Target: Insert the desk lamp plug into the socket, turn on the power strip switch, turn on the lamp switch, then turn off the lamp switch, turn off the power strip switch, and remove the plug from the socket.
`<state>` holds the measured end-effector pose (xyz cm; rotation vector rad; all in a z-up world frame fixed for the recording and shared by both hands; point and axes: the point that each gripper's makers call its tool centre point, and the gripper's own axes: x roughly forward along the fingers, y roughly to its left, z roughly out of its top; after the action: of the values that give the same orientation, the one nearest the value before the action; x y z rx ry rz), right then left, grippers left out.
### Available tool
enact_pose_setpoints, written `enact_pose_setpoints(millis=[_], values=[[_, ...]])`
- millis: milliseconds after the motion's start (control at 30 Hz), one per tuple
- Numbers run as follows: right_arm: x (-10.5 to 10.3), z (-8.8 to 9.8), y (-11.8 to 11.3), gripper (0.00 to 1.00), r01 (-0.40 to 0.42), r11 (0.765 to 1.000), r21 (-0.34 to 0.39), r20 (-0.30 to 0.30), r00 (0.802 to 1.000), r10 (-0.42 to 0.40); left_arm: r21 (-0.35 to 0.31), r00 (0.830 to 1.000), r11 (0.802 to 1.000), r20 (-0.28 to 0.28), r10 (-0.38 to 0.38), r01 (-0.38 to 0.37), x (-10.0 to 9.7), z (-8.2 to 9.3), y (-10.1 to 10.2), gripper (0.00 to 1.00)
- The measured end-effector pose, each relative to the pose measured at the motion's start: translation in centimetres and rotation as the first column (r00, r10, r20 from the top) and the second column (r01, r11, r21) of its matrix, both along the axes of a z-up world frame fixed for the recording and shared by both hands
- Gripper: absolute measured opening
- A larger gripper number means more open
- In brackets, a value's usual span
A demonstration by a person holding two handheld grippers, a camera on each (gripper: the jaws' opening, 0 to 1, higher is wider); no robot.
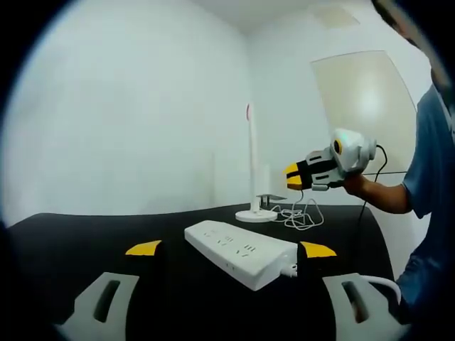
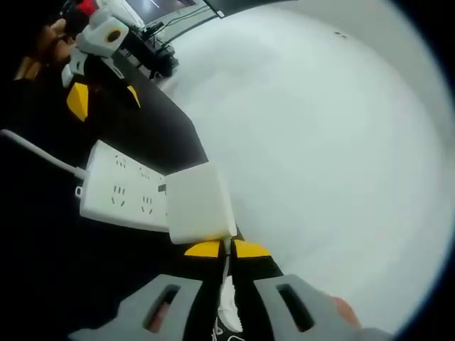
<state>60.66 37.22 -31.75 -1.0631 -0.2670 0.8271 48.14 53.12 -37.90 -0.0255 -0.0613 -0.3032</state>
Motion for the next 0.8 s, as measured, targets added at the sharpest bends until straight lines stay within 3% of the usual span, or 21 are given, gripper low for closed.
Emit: enact_pose_setpoints(millis=[267, 800], values=[[-0.6, 0.5, 0.2, 0.06, -0.009, 1.000, 0.008, 0.008, 1.000, 0.009, -0.002, 1.000, 1.000, 0.005, -0.002, 0.002, -0.1, 0.1, 0.0, 0.72], [-1.4, -0.6, 1.4, 0.06, -0.018, 1.000, 0.012, 0.021, 1.000, 0.018, -0.004, 1.000, 1.000, 0.012, -0.004, 0.004, -0.1, 0.2, 0.1, 0.72]])
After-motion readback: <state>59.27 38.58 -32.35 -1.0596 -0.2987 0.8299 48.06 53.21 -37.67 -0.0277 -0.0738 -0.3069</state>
